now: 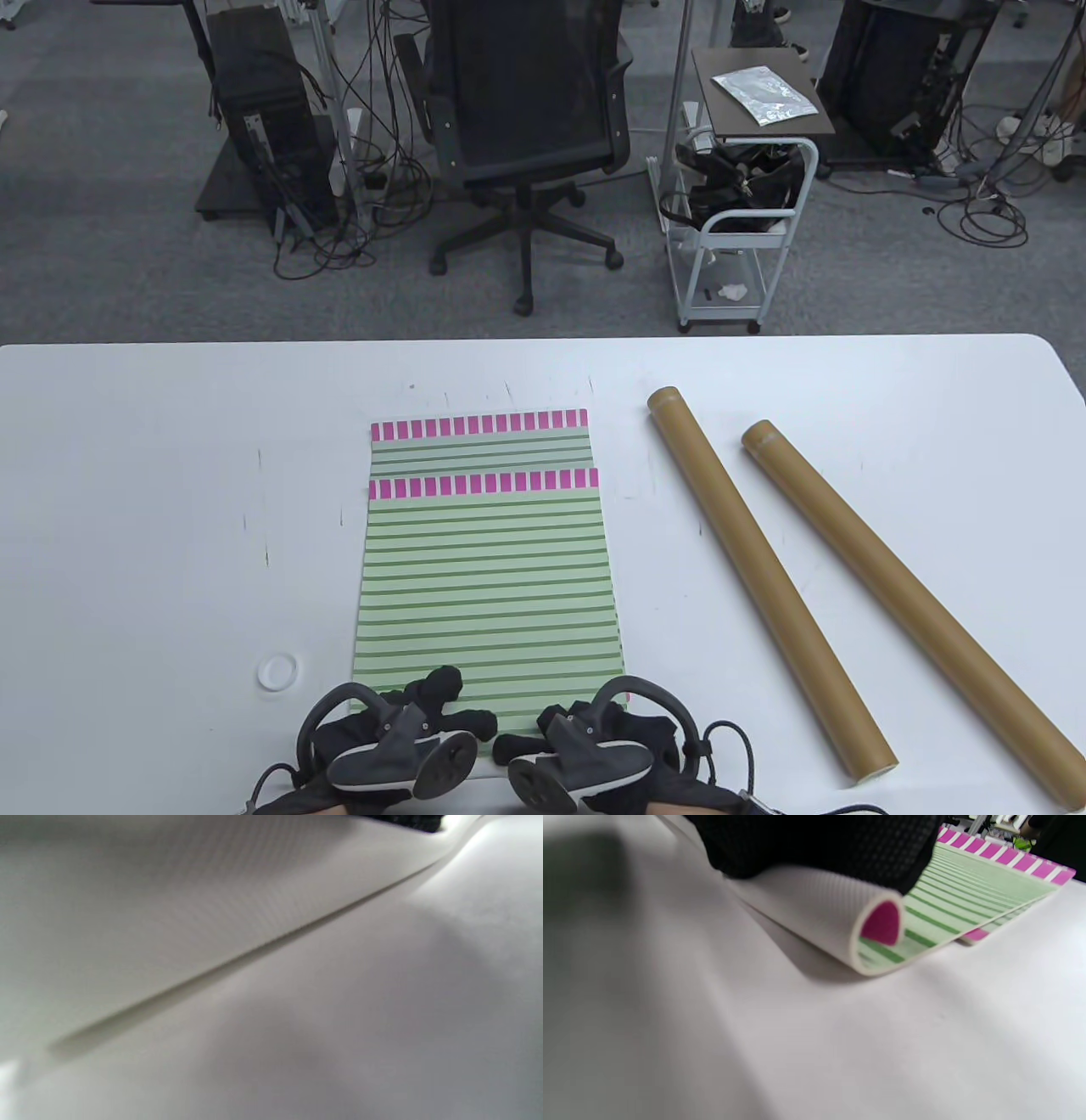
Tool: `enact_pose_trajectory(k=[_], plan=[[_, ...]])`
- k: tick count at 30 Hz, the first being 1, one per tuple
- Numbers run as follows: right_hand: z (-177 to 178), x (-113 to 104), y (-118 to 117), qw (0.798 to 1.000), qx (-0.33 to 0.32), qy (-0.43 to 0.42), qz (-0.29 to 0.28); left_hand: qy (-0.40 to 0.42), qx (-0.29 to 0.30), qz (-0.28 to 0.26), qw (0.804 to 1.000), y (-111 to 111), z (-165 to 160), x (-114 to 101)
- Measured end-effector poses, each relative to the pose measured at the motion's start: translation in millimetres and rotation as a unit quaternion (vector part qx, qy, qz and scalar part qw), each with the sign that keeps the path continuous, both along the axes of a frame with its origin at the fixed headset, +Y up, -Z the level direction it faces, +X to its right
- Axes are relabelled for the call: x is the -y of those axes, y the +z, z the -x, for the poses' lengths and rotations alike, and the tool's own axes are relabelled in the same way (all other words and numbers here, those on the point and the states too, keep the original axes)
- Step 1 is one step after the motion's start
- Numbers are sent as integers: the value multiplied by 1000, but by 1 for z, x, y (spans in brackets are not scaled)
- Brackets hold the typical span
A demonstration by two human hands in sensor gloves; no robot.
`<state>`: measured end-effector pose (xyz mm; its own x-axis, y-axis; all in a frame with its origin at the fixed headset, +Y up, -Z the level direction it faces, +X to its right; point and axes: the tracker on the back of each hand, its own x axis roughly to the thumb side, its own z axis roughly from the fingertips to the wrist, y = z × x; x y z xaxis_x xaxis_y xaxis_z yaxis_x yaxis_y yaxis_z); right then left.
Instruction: Roll up mouse pads and store in mailing tubes
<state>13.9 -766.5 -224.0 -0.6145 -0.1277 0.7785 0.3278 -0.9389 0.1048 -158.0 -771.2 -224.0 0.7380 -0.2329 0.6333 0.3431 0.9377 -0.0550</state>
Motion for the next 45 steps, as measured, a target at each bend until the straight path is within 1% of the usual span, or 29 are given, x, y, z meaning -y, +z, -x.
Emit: enact_pose_trajectory(k=[2,4,6,8,9,11,13,14,16,18,20,22,23,24,26,28,31,35,36,37,39,40,41,43,45], plan=[[-1,0,-3,1000,7,-16,13,-2,18,-8,1000,4,-3,-1],[-1,-1,-4,1000,7,-17,8,-10,43,-27,999,11,-7,-2],[1,0,-5,1000,13,-8,4,-53,95,-76,991,24,-17,-3],[1,1,-7,1000,11,-13,10,-74,112,-109,985,31,-22,-3],[-1,0,-7,1000,13,-16,14,-74,113,-106,985,32,-22,-3],[-1,1,-6,1000,15,-23,13,-51,101,-65,992,28,-19,-4],[-1,2,-6,1000,15,-22,13,-6,84,5,996,23,-15,-5],[-2,3,-4,1000,14,-17,6,10,70,8,997,22,-14,-5],[-3,3,-3,1000,10,-20,2,6,72,-18,997,20,-14,-6],[-2,2,-4,1000,9,-19,3,14,60,-30,998,19,-15,-5],[-4,-1,-7,999,12,-33,16,14,56,-43,997,18,-15,-5],[-6,-2,-8,997,19,-53,52,20,52,-43,998,18,-14,-6],[-6,-1,-7,997,20,-49,50,22,51,-44,997,18,-14,-7],[-5,0,-5,999,12,-35,34,24,51,-44,997,17,-14,-7],[-2,1,0,1000,-2,-11,-18,32,46,-38,998,16,-12,-9],[-2,1,0,999,-1,-13,-32,28,40,-39,998,14,-10,-9],[-3,-3,-2,998,6,-43,-35,43,27,-18,999,8,-7,-10],[-1,-5,-6,999,10,-37,-38,54,11,-11,998,2,-2,-10],[-2,-6,-8,999,11,-32,-30,62,8,-1,998,0,-1,-11],[-2,-7,-9,999,15,-39,3,79,3,39,996,-2,1,-12],[-5,-6,-8,998,24,-51,28,101,0,80,992,-1,1,-10],[-6,-5,-8,998,25,-50,25,96,3,69,993,1,1,-10],[-7,-4,-10,998,30,-48,25,74,18,48,996,4,-1,-9],[-7,-3,-11,998,36,-51,32,50,40,32,997,11,-8,-10],[-8,-1,-11,998,38,-50,25,47,48,0,998,16,-11,-13]])
